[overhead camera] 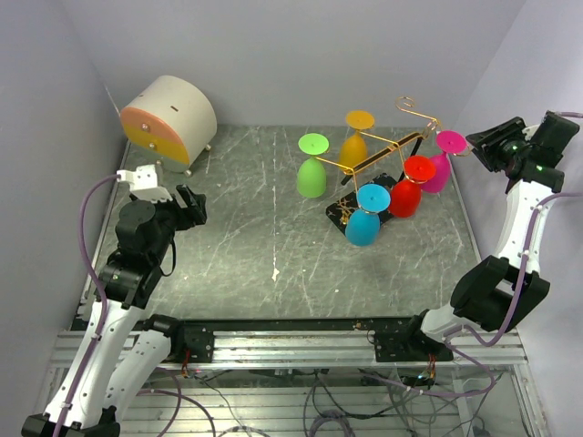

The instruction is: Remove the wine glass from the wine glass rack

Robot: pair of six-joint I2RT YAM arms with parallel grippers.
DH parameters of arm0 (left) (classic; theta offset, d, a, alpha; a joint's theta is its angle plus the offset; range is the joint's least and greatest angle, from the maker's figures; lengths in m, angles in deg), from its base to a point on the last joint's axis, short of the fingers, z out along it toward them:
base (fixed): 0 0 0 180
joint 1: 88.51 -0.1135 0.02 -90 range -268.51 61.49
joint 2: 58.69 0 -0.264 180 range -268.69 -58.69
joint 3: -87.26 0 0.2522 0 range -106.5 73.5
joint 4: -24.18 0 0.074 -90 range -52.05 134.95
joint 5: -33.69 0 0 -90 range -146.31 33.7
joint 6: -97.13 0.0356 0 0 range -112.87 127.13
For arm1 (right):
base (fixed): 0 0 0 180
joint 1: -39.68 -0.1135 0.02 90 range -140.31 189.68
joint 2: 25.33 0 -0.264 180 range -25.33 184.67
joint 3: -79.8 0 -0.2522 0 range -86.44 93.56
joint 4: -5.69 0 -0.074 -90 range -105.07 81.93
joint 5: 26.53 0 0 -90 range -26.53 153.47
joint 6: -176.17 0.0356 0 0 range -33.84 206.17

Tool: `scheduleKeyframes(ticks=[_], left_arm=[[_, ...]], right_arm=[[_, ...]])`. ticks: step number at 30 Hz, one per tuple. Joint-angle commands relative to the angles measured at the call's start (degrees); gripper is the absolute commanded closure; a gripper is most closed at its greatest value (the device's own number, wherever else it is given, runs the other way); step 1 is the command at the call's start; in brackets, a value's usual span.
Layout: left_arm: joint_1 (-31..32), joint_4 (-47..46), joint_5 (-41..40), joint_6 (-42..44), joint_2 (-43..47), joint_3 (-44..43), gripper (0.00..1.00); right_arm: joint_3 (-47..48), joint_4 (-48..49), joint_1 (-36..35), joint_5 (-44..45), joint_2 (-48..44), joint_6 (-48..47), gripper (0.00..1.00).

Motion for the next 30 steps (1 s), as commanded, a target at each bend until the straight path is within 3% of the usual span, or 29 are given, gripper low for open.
scheduleKeyframes(ticks=[1,22,30], left_arm=[[0.1,-0.4,-0.4,-0.4,0.6,-0.5,0.16],[0.4,-0.6,0.3,-0.5,0.2,-0.4,0.16],[0.4,-0.7,0.5,-0.5,0.2,-0.3,0.17]], right_arm=[[1.1,-0.3,0.4,-1.5,-0.3,-1.7,0.59],[2.6,-0.1,-1.2,-2.5,1.2,-2.7,0.65],[6.3,-2.5,-1.3,3.9,1.6,-4.3,0.66]])
